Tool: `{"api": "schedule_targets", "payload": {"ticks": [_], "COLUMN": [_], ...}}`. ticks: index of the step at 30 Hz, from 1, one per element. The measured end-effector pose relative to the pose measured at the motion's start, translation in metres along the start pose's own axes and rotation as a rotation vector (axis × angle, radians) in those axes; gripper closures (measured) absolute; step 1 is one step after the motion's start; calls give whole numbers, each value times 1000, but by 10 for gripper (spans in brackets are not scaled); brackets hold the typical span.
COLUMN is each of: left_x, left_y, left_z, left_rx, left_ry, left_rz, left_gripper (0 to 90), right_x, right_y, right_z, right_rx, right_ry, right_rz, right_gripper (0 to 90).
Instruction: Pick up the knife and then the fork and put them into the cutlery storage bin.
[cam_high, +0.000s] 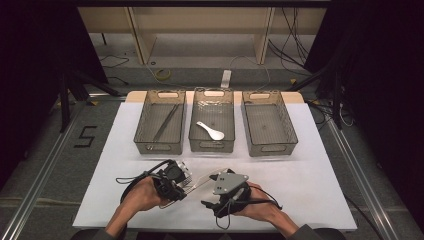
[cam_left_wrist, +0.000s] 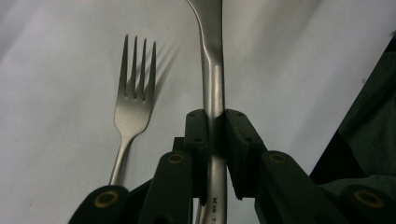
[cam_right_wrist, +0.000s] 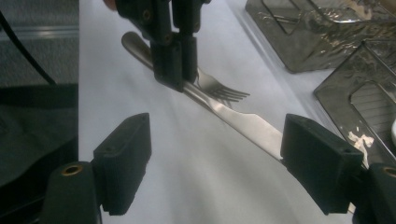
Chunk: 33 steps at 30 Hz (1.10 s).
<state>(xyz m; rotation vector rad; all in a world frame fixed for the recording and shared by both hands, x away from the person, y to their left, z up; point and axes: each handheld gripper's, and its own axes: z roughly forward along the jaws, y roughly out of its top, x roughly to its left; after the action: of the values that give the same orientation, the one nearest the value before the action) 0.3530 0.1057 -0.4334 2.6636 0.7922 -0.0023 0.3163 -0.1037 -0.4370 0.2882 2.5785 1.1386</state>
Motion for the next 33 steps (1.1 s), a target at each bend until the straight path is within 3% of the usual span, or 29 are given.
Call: {"api": "schedule_targets", "payload": {"ticks": [5, 12, 18, 22, 25, 33], "left_x": [-5, -12, -18, -22, -24, -27], "left_y": [8, 17, 25, 29, 30, 35], "left_z": [0, 1, 0, -1, -1, 0], "left_rx": [3, 15, 25, 28, 37, 55], "left_ry": [-24, -58, -73, -75, -74, -90], "left_rz": [18, 46, 75, 90, 98, 124], "left_gripper": [792, 792, 792, 792, 792, 791], "right_x": [5, 6, 9, 10, 11, 15], "right_y": [0, 0, 0, -1, -2, -4], "right_z": [7, 13, 19, 21, 23, 24], "right_rx": [38, 62, 94, 125, 129, 146], "right_ry": [-26, -28, -33, -23, -44, -69], "right_rz": [-86, -127, -201, -247, -285, -335], "right_gripper": [266, 290, 334, 386, 436, 549]}}
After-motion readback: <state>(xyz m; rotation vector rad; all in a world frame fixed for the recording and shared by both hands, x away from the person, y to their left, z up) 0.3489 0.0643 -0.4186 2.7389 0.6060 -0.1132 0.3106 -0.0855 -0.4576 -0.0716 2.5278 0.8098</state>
